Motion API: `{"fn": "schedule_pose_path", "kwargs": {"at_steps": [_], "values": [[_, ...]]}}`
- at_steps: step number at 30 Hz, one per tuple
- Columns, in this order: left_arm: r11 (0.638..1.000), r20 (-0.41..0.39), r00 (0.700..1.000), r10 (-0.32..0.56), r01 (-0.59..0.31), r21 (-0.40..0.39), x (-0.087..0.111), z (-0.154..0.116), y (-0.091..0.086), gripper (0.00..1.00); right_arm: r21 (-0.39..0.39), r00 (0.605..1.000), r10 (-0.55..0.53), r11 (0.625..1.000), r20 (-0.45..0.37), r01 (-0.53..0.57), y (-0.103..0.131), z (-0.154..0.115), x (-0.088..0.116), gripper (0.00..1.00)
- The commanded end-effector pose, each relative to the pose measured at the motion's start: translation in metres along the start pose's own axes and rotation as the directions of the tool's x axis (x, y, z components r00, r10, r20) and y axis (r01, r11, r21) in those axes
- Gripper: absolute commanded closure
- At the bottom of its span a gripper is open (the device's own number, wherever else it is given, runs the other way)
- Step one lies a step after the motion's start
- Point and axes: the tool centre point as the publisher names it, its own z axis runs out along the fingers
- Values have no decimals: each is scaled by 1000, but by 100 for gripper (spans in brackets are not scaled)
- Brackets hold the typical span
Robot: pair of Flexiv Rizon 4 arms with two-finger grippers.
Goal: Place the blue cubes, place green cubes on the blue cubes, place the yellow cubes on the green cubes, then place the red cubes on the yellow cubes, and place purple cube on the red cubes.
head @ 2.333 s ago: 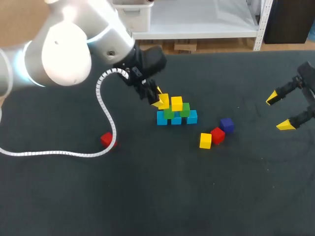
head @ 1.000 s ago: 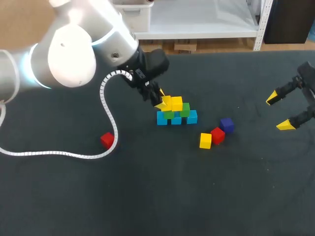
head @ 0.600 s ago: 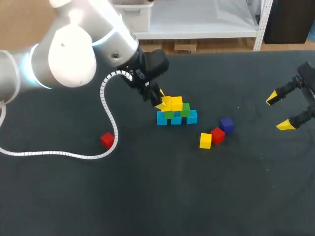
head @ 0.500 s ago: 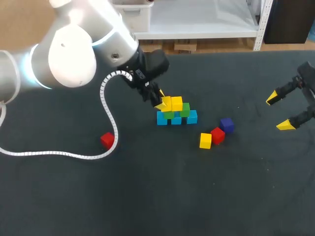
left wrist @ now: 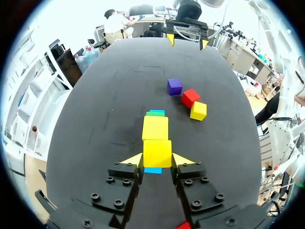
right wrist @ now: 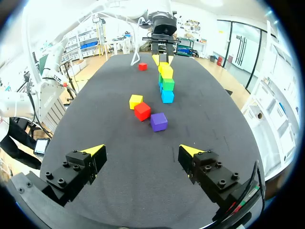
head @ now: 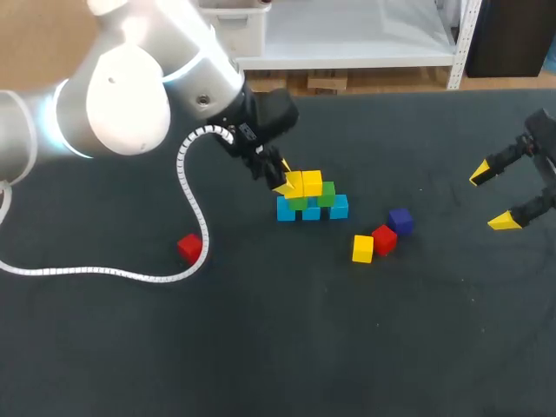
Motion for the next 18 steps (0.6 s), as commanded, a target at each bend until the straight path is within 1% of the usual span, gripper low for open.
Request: {"fn": "schedule_pose_path", "kwargs": {"at_steps": [1, 3, 4, 8, 18], "values": [[1000, -4, 1000, 1, -1, 7, -1, 1, 4, 98, 0, 1000, -1, 1000, 2, 1, 0, 0, 0, 0], [1000, -5, 1000, 0, 0, 6, 0, 1, 4, 86, 0, 1000, -1, 1000, 2, 1, 0, 0, 0, 0], [1000, -5, 1000, 0, 0, 6, 0, 1, 4, 78, 0, 1000, -1, 1000, 2, 1, 0, 0, 0, 0], [1000, -5, 1000, -2, 2, 7, 0, 1, 5, 58, 0, 1000, -1, 1000, 2, 1, 0, 0, 0, 0], [1000, -6, 1000, -5, 5, 11, 0, 2, 6, 53, 0, 1000, -1, 1000, 2, 1, 0, 0, 0, 0]]}}
